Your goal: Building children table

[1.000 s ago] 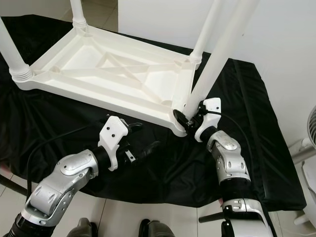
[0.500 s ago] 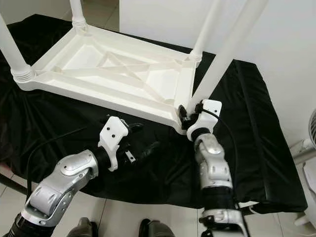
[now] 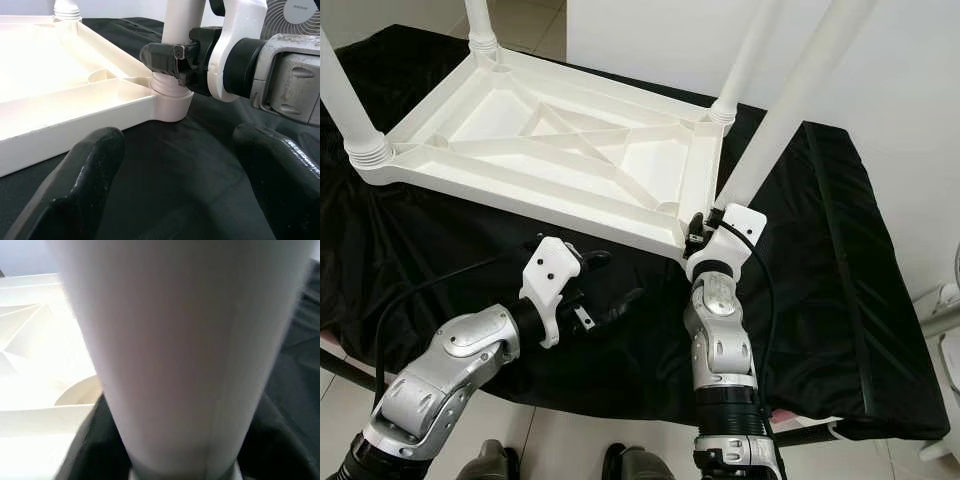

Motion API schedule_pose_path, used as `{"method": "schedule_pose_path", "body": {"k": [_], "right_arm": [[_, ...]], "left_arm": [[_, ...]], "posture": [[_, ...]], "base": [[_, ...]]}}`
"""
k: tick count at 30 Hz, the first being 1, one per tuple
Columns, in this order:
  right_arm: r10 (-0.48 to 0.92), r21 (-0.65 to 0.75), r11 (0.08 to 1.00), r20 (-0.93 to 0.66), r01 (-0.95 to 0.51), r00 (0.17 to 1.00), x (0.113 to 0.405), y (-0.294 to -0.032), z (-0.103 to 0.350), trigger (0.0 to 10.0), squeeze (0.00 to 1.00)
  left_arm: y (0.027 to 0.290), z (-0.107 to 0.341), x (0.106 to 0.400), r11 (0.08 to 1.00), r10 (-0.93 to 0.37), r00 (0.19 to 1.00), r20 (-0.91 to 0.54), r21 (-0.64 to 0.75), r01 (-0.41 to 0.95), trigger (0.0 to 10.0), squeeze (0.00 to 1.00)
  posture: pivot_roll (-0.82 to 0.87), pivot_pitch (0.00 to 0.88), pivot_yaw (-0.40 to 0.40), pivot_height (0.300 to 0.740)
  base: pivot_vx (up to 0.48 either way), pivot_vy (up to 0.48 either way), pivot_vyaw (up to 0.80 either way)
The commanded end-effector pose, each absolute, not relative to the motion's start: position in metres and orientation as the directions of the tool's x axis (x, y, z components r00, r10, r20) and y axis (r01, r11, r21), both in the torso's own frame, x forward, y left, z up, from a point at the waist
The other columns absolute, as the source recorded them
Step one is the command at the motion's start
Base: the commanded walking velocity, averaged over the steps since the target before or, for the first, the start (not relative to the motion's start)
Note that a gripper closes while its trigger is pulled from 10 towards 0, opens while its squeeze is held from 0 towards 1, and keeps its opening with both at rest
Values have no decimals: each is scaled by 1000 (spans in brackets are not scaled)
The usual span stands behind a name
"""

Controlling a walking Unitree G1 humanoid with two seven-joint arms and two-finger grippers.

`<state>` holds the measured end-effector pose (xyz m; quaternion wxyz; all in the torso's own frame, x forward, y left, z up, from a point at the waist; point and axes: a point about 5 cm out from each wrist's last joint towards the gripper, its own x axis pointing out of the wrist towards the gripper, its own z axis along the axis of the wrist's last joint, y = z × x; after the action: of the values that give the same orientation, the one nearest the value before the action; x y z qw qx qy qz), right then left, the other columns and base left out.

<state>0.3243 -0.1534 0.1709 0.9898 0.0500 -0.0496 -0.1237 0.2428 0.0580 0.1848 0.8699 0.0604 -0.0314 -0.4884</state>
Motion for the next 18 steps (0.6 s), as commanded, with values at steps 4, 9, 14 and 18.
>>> {"method": "schedule_pose_path", "body": {"k": [4, 9, 14, 18], "right_arm": [[-311, 59, 950, 106, 306, 945, 313, -180, 166, 10000, 1000], [-266, 65, 964, 144, 259, 953, 298, -179, 167, 10000, 1000], [-238, 44, 971, 139, 234, 961, 275, -178, 159, 10000, 725], [-215, 34, 977, 136, 212, 967, 260, -180, 153, 10000, 0]], "left_arm": [[56, 181, 240, 524, -849, 529, -6, 125, 842, 10000, 0], [55, 180, 240, 525, -848, 530, -7, 126, 842, 10000, 0], [56, 180, 242, 540, -839, 545, -1, 125, 832, 10000, 0], [58, 180, 243, 548, -834, 552, 1, 126, 827, 10000, 0]], "posture": [[70, 157, -138, 740], [64, 158, -146, 740], [55, 163, -152, 740], [47, 164, -151, 740]], "base": [[0, 0, 0], [0, 0, 0], [0, 0, 0], [0, 0, 0]]}}
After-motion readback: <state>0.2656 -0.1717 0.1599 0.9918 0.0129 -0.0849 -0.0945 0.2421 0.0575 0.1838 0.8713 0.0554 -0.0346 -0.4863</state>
